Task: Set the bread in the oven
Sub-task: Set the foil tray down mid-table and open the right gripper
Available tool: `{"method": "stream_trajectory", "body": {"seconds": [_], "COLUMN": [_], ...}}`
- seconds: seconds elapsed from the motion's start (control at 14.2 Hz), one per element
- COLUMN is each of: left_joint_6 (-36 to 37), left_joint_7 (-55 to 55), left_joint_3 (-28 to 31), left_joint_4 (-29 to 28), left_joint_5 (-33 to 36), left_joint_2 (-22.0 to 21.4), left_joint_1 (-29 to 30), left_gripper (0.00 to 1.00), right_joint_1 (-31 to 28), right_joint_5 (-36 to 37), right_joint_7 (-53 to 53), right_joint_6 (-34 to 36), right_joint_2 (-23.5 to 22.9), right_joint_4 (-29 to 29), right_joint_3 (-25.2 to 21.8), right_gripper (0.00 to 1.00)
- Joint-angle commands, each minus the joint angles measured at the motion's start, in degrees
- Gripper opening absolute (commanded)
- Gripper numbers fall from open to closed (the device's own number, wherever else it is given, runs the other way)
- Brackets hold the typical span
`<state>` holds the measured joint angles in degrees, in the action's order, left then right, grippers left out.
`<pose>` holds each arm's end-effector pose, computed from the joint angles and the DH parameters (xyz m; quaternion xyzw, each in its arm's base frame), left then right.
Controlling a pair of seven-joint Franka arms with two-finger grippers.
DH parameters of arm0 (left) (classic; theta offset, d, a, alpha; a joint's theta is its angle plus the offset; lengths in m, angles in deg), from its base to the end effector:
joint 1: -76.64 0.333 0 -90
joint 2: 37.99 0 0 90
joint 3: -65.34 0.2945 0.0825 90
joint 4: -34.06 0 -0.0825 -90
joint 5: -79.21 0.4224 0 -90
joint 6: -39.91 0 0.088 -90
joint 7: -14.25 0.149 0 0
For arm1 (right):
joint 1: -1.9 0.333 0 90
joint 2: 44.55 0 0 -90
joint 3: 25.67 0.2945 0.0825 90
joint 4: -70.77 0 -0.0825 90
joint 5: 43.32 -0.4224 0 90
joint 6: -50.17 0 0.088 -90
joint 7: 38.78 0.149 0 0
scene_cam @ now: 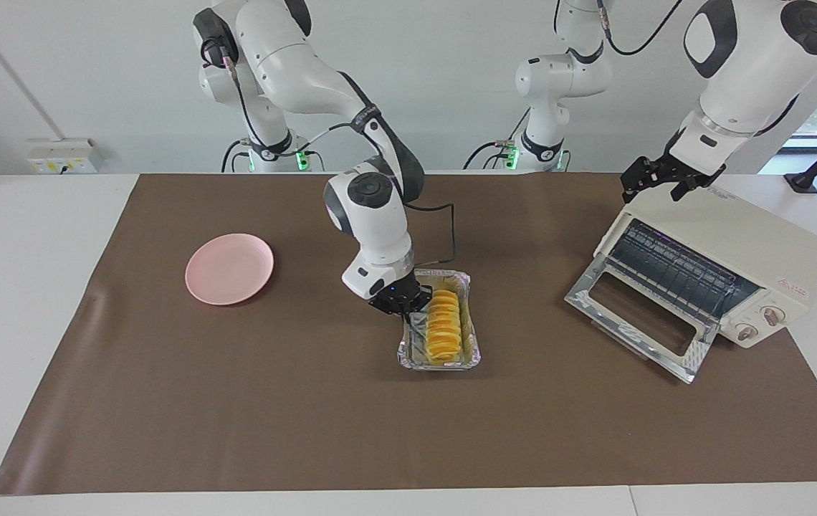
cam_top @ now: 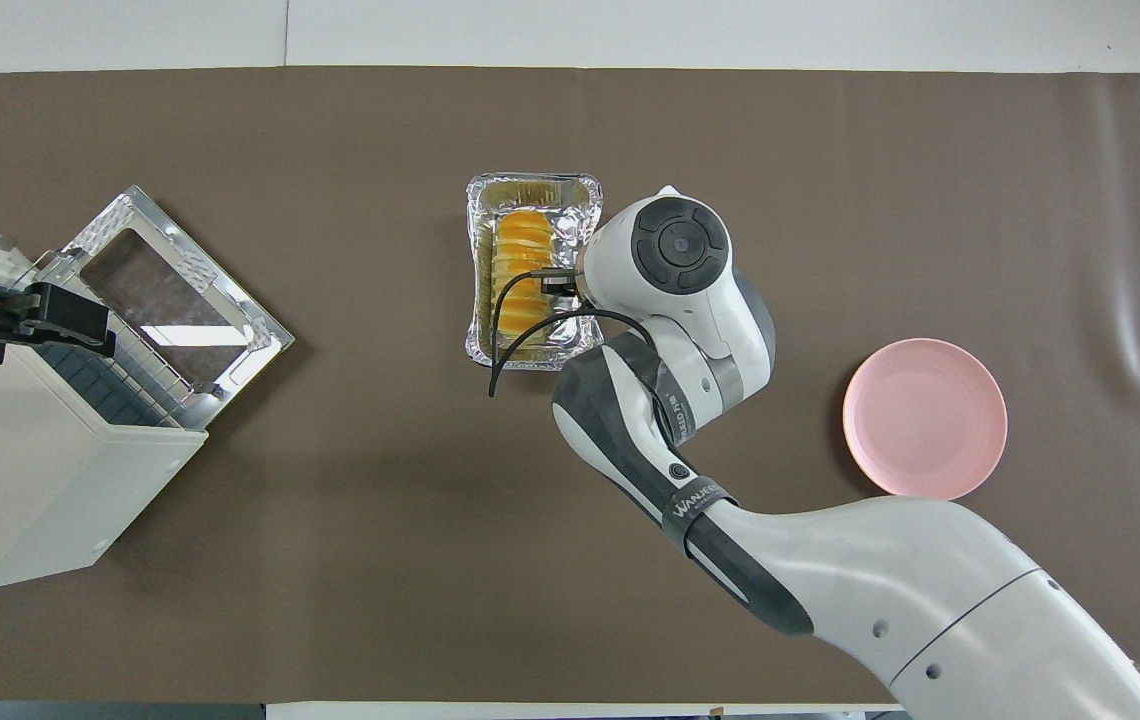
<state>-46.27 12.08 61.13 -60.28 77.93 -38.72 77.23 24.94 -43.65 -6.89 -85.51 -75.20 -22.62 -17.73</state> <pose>0.5721 -0.0398 0.5252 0.9978 -0.0126 -0.0653 0.0074 0.6334 0.3709 0.2513 -0.9937 0.0229 -0.0696 0.0850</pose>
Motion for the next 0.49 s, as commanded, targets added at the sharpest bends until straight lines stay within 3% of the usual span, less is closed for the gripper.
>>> {"method": "stream_trajectory", "body": {"seconds": [0.0,0.07,0.21,0.28,0.35,0.42], "left_joint_6": [-0.91,-0.83,-1.00,-0.91,-0.91,-0.83], "left_joint_7": [0.50,0.50,0.50,0.41,0.50,0.41], "left_joint_3": [-0.09,-0.09,-0.09,-0.09,-0.09,-0.09], "left_joint_4": [-1.03,-1.12,-1.12,-1.12,-1.12,-1.12], "left_joint_5": [-1.00,-1.00,-1.00,-1.00,-1.00,-1.00], "left_joint_2": [-0.94,-0.94,-0.94,-0.94,-0.94,-0.94], "left_joint_1": [0.63,0.63,0.63,0.63,0.63,0.63], "left_gripper": [1.00,1.00,1.00,1.00,1.00,1.00], "right_joint_1": [-0.02,0.07,0.86,0.95,1.56,2.52], "right_joint_5": [0.85,0.85,0.85,0.85,0.85,0.94], "right_joint_7": [1.24,1.33,1.77,2.47,4.04,5.54], "right_joint_6": [-2.66,-2.84,-2.76,-2.14,-1.18,0.22], "right_joint_2": [-0.11,-0.11,-0.11,-0.02,0.16,0.33], "right_joint_4": [-2.32,-2.93,-3.11,-3.03,-2.77,-2.15], "right_joint_3": [0.42,0.42,0.41,0.33,0.33,0.07], "right_gripper": [0.00,0.00,0.21,0.43,0.89,1.00]}}
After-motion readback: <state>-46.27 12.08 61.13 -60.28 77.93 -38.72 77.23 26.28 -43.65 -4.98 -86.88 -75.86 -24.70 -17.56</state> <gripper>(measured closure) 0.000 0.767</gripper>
